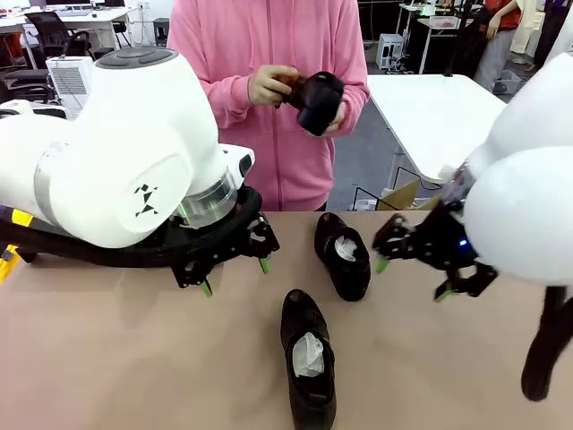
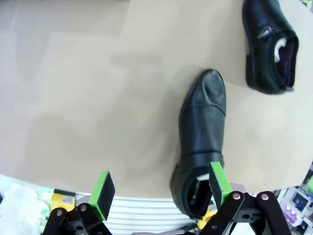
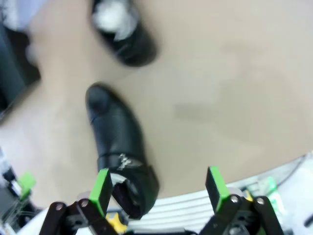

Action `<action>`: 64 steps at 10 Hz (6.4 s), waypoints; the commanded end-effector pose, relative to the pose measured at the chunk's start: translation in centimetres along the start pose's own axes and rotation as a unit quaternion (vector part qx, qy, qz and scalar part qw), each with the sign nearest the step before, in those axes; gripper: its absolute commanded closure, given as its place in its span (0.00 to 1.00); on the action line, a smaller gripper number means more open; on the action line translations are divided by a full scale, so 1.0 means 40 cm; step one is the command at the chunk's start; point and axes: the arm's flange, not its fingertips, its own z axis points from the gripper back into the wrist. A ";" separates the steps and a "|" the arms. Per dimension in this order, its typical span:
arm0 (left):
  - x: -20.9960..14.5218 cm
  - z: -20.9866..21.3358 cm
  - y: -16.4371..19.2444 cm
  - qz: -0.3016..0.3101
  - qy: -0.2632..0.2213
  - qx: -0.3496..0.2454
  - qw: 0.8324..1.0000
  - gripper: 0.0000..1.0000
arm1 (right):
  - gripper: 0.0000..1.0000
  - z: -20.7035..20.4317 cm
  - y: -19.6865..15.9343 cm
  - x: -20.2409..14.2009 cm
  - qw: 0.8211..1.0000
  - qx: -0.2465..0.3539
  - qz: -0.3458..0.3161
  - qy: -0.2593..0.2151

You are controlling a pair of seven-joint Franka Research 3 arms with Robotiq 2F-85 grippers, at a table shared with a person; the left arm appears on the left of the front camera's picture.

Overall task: Organize the shoes by placing them on the stand.
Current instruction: Place the Shoe from the middle of the table onto the Shoes Stand.

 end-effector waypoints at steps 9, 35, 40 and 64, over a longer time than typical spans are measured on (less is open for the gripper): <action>-0.203 -0.200 -0.045 -0.125 0.105 0.018 0.987 0.00 | 0.00 0.000 0.000 0.000 1.000 0.000 0.000 0.000; 0.256 -0.015 0.093 -0.240 -0.161 0.064 0.955 1.00 | 0.00 0.000 0.000 0.000 1.000 0.000 0.000 0.000; 0.470 -0.030 0.177 -0.197 -0.214 0.099 0.951 1.00 | 0.00 0.000 0.000 0.000 1.000 0.000 0.000 0.000; 0.542 -0.103 0.162 -0.179 -0.198 0.072 0.961 0.26 | 0.00 0.000 0.000 0.000 1.000 0.000 0.000 0.000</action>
